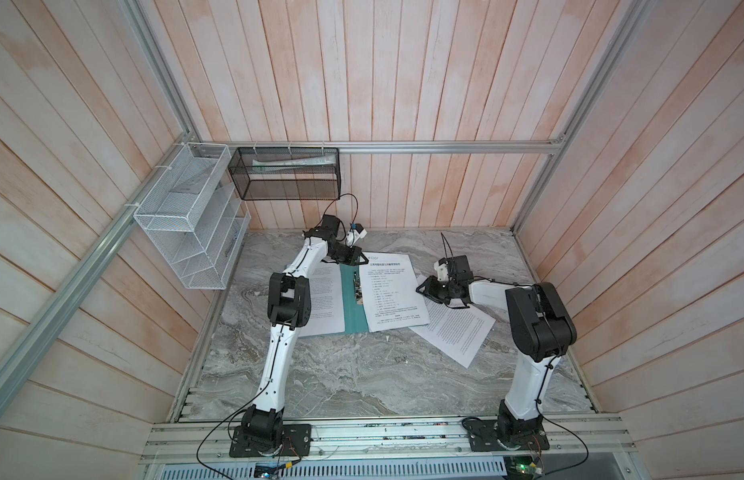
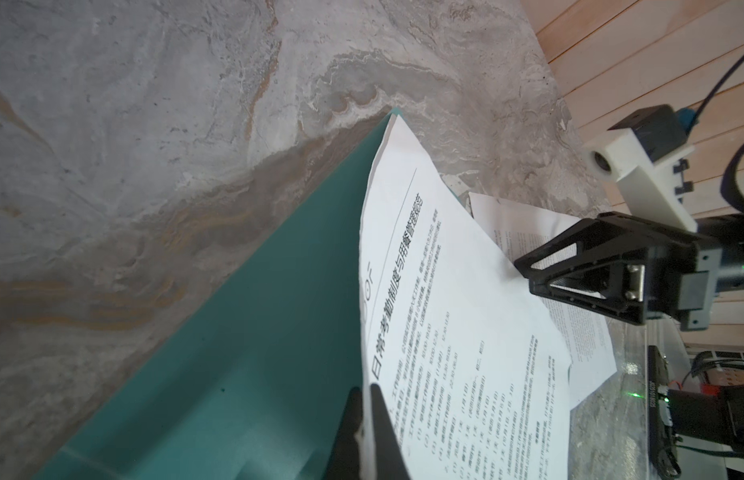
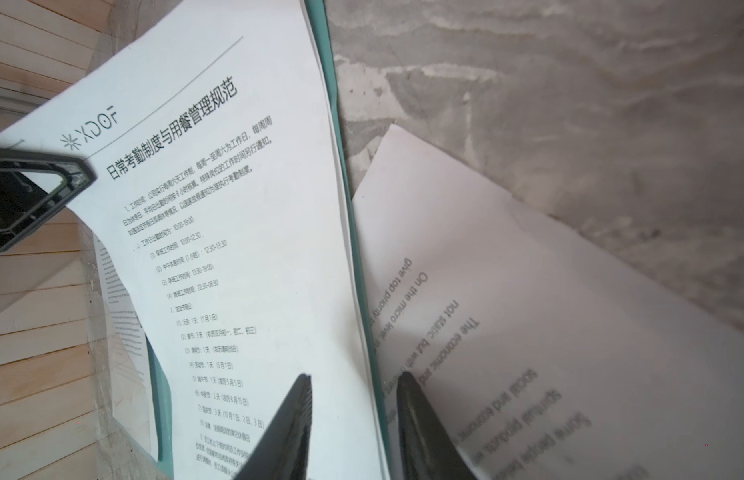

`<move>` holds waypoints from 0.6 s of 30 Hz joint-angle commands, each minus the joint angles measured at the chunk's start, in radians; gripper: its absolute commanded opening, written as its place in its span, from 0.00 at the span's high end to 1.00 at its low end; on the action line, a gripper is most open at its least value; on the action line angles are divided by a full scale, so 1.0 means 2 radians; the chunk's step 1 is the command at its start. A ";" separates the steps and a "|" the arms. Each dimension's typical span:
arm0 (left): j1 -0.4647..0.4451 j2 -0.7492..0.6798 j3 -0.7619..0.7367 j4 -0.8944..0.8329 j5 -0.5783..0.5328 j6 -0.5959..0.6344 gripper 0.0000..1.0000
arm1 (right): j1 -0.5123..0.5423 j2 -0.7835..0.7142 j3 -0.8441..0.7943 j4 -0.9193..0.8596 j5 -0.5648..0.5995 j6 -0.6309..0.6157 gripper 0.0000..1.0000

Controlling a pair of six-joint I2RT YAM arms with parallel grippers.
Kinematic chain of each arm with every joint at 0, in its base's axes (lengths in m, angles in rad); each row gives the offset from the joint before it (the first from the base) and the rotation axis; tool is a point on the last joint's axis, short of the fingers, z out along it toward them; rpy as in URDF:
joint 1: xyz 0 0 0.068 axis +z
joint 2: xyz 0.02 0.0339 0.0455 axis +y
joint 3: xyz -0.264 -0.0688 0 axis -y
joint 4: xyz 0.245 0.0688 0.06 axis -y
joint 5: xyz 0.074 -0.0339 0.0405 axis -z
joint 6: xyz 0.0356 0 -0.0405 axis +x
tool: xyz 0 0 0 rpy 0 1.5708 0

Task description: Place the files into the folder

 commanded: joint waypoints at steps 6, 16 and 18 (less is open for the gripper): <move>0.002 0.020 0.005 0.049 -0.021 -0.022 0.97 | 0.006 0.024 0.015 -0.009 0.013 0.000 0.63; -0.001 0.030 0.011 0.068 -0.023 -0.041 0.88 | 0.017 0.035 0.017 -0.005 0.008 0.002 0.64; -0.002 0.028 0.007 0.073 -0.028 -0.045 0.88 | 0.020 0.035 0.016 -0.003 0.008 0.003 0.64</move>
